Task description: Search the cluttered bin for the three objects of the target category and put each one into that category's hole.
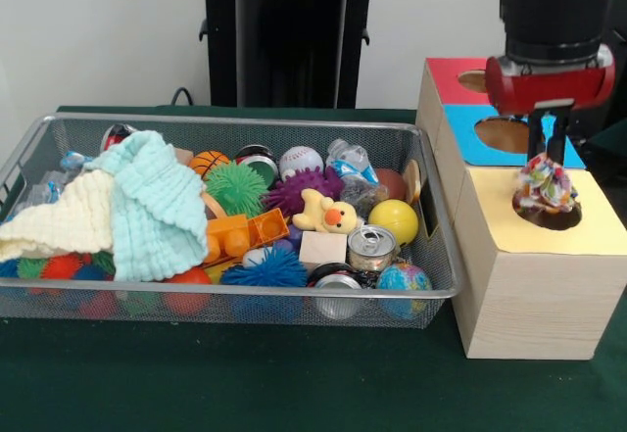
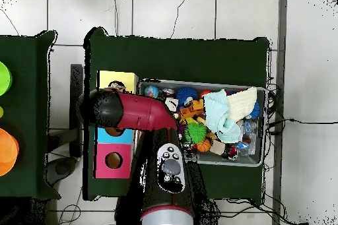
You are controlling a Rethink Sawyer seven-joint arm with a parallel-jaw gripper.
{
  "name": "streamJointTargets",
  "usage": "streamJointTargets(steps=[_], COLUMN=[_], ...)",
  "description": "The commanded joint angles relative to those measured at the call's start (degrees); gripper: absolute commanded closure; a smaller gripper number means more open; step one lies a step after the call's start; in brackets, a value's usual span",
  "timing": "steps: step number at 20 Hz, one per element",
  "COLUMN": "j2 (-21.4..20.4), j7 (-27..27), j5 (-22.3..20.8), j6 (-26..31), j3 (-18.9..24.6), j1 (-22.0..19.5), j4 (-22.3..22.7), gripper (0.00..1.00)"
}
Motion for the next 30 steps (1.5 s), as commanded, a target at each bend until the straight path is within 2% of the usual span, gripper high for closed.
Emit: streamJointTargets(steps=[1, 17, 26, 30], j2=[-5.0, -2.6, 0.9, 4.0], j7=[13.1, 12.9, 12.2, 11.5], j5=[1.5, 2.2, 2.1, 1.2], j6=[8.6, 4.1, -2.5, -5.6], j3=[-0.7, -0.5, 1.2, 1.6], j1=[0.4, -0.2, -1.7, -2.2], j4=[3.6, 4.3, 5.4, 4.3], gripper=[1.0, 1.0, 1.0, 1.0])
